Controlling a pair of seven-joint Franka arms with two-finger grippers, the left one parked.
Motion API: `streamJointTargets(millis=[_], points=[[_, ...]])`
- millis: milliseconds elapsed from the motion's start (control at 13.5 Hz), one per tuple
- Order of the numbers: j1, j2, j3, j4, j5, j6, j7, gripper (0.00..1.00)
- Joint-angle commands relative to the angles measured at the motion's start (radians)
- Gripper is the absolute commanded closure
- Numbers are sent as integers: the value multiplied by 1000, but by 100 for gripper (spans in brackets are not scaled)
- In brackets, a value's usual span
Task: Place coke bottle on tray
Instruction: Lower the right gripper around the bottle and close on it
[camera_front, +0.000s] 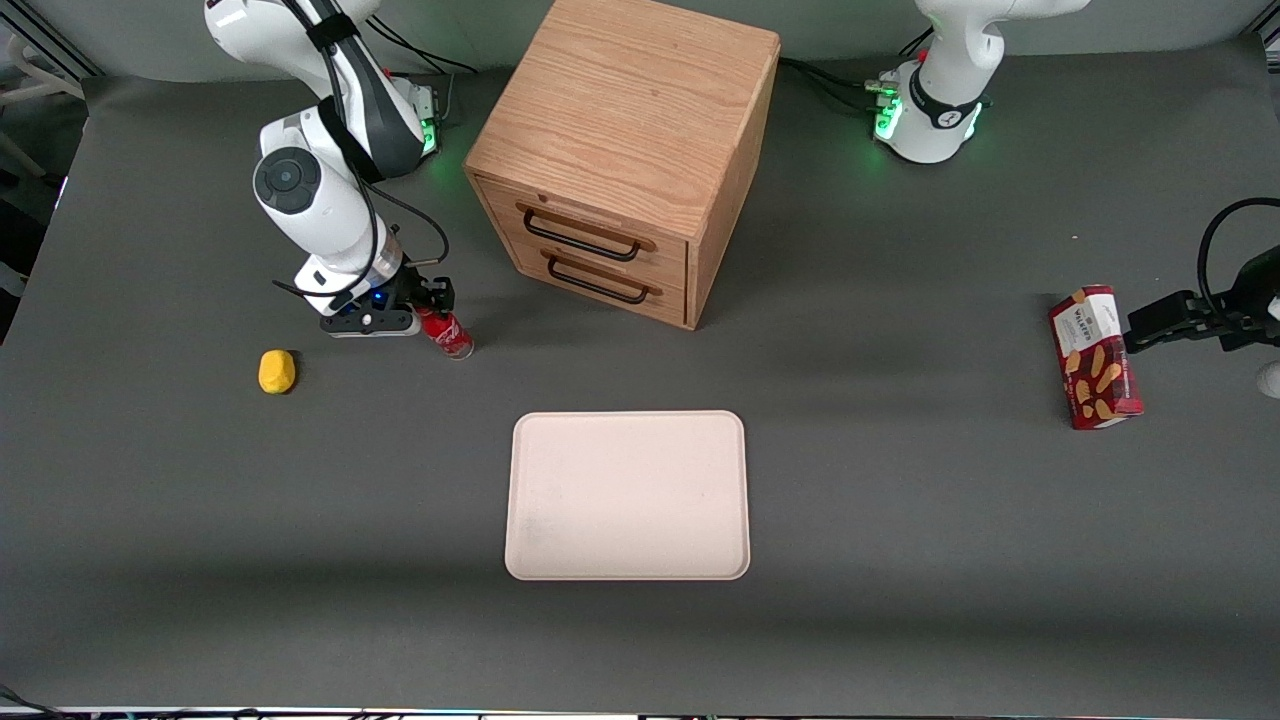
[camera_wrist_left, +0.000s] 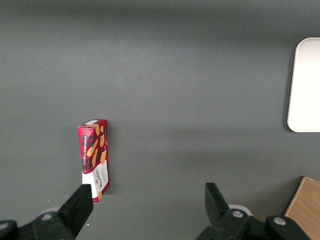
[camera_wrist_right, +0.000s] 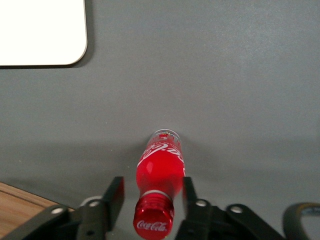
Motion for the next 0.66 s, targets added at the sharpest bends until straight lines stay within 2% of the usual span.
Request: streamJointTargets(millis=[0,148,222,369,591], points=[[9,-10,-7,13,2,-31,14,82],[9,-15,-7,19,2,-51,11,95],[9,-15,-7,21,2,-51,11,98],[9,-15,-7,37,2,-59,8,99],[6,-15,-9,170,2,-238,6,100]])
